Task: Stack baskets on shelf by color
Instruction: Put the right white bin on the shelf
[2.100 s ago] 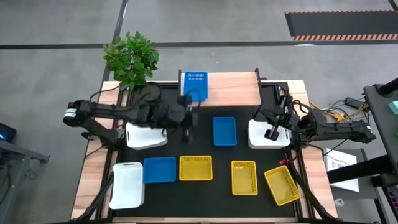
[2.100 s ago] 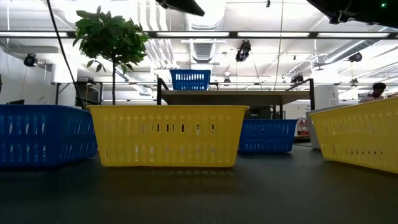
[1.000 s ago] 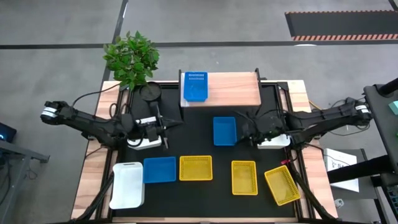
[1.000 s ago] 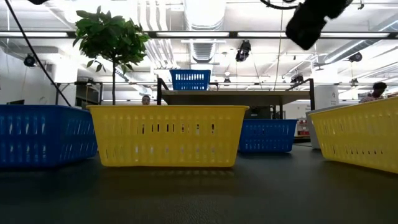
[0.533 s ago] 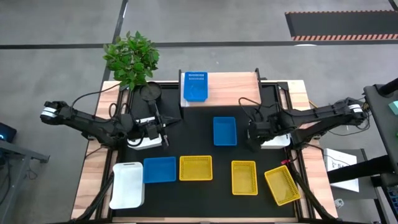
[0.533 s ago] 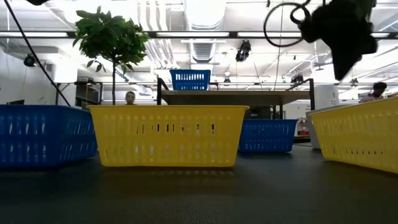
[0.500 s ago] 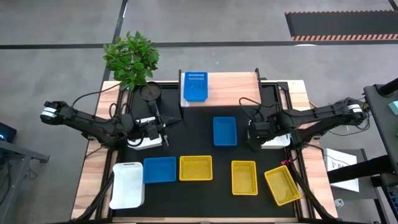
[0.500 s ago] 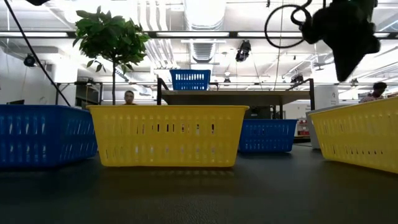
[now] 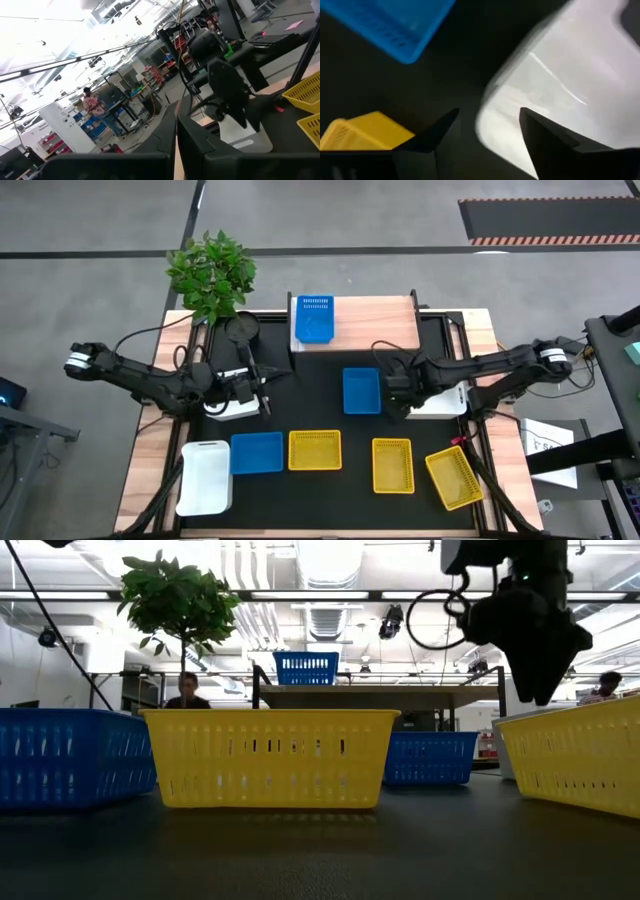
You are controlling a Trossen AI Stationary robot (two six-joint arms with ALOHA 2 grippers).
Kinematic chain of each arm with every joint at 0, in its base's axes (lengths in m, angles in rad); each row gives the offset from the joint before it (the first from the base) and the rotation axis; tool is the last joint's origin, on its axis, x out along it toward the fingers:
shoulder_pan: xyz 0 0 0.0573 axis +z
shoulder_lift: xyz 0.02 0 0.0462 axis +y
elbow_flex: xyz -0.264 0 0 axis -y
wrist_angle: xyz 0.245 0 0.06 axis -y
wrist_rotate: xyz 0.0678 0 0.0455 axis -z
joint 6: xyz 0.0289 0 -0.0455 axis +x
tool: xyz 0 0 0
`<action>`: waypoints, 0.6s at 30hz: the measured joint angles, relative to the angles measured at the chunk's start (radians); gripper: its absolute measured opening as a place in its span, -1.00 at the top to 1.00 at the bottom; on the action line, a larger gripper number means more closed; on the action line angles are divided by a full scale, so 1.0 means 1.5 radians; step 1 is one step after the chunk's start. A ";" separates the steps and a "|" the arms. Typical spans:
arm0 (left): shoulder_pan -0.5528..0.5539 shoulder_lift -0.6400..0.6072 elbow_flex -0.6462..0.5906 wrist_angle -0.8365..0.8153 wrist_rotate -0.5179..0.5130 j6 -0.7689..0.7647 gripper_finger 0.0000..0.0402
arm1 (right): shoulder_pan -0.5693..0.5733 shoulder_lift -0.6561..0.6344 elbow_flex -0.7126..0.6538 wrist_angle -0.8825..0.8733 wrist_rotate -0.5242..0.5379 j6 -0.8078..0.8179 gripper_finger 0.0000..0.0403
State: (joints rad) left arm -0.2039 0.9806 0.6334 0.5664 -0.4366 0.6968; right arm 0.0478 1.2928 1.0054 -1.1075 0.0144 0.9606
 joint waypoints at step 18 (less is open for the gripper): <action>0.001 0.000 0.000 -0.006 0.000 0.049 1.00 | -0.015 0.117 -0.001 0.015 -0.009 -0.023 0.46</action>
State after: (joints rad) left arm -0.2031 0.9806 0.6331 0.5580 -0.4365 0.7704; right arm 0.0254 1.4681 1.0046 -1.0844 0.0006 0.9268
